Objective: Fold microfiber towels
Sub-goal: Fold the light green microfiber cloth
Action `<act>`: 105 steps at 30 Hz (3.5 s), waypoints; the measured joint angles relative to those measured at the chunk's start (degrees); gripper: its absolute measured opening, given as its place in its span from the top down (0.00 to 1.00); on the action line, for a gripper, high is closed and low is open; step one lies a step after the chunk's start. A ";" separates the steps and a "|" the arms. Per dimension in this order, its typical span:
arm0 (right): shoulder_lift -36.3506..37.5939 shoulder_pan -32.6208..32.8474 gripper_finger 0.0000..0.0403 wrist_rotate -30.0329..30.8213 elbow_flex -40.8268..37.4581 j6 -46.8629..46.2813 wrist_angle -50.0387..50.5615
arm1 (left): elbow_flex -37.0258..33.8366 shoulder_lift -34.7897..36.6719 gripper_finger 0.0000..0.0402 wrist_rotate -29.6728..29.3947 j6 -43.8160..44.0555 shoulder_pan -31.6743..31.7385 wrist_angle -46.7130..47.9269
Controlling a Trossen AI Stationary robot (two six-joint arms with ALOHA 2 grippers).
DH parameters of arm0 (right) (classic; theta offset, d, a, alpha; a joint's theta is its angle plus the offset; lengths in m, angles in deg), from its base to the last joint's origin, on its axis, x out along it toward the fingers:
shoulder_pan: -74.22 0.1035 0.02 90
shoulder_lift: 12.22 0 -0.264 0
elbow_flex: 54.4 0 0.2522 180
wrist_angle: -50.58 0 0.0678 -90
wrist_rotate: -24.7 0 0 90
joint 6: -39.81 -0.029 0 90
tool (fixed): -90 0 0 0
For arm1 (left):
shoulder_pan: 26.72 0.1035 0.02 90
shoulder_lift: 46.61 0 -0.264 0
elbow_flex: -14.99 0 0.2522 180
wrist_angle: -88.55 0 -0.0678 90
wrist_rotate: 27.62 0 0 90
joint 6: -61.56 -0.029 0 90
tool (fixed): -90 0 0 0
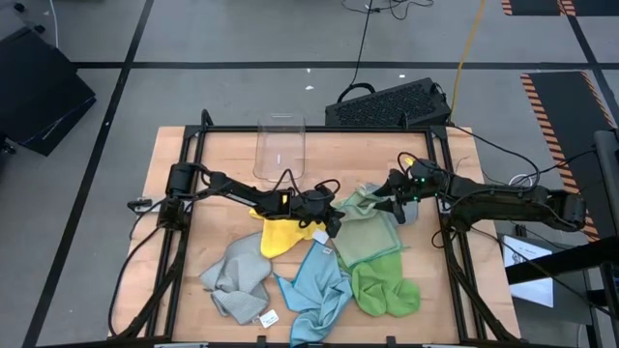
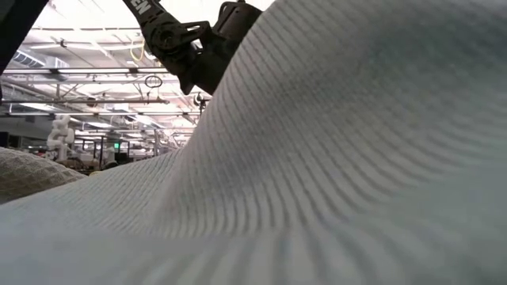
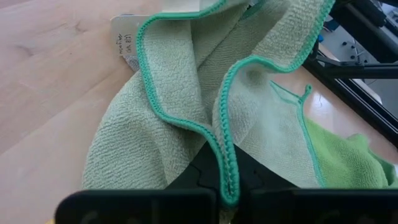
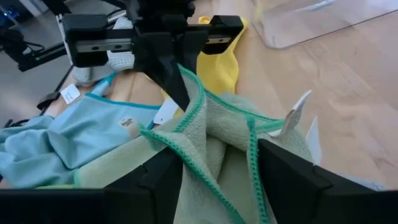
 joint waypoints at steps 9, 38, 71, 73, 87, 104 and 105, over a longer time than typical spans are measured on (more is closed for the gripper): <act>-1.38 0.00 0.80 -0.02 0.06 -1.19 -2.93 | 0.00 0.02 0.95 0.00 0.16 -0.02 0.00; 6.50 2.29 0.99 0.16 1.49 0.79 -0.44 | 1.03 12.30 0.59 3.10 -1.73 -1.51 15.36; 6.40 4.11 0.99 1.84 1.44 6.43 1.26 | 31.98 -4.68 0.58 10.04 -44.71 6.48 33.00; 6.40 4.11 0.99 1.82 1.44 6.43 1.26 | 32.00 -4.61 0.60 10.20 -44.94 6.52 32.75; 6.38 4.09 0.99 1.84 1.40 6.28 1.20 | 31.93 -8.70 0.88 10.31 -46.23 5.68 28.66; 6.45 4.09 0.84 4.55 1.40 6.24 0.83 | 31.93 -8.09 0.99 12.58 -34.10 6.00 25.33; 6.45 4.09 0.83 4.58 1.40 6.24 0.82 | 31.93 -8.09 0.99 12.68 -33.64 6.18 25.35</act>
